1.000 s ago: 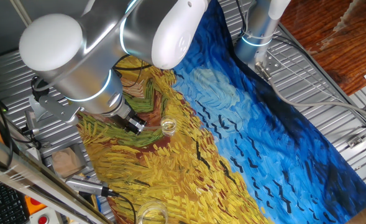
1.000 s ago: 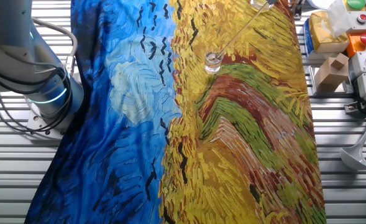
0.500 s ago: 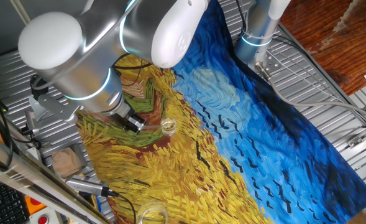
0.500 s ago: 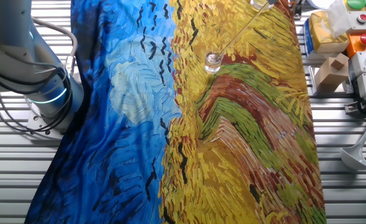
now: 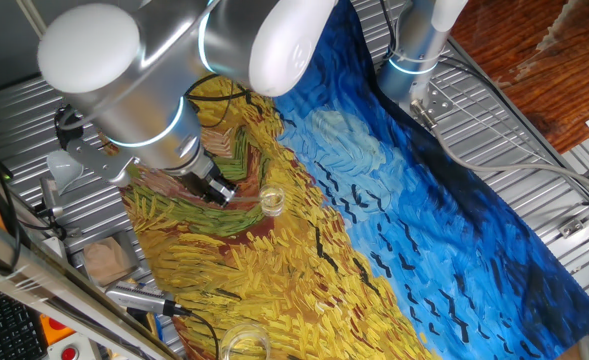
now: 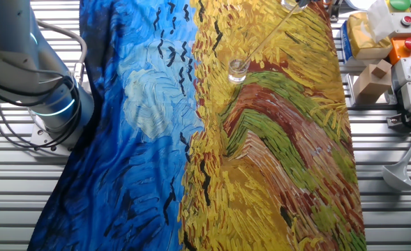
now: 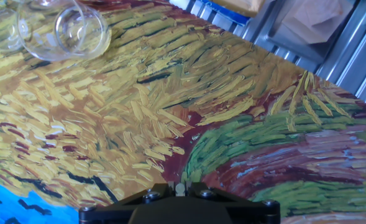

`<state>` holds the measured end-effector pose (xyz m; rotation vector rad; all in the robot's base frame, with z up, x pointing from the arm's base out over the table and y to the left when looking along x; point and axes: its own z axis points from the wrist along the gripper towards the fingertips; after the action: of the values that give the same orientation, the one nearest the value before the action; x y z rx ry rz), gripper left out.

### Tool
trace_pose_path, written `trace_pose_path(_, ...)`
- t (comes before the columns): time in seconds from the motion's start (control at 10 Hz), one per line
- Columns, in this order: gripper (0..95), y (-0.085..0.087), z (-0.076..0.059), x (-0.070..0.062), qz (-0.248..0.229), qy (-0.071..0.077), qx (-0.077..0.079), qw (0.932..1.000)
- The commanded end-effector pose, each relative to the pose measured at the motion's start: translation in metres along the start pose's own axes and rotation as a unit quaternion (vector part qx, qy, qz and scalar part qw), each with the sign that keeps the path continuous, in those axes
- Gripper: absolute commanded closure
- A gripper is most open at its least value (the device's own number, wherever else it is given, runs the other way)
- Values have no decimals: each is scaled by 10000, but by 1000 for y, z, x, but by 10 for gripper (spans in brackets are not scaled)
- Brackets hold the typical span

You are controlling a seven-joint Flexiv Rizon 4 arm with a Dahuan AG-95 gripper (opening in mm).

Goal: Stir the beaker with a glass rod

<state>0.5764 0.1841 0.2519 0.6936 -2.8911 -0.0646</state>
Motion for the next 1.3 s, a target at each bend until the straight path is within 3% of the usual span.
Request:
trace_pose_path(0.1, 950, 2, 1, -3, 45, -48, -30, 10000)
trace_pose_path(0.3, 950, 3, 2, -5, 24, -74, -10, 10000)
trace_pose_path(0.7, 950, 0, 0, -2, -130, 30, 84, 9999)
trace_pose_path(1.3, 950, 1, -1, -2, 12, -66, -56, 10000)
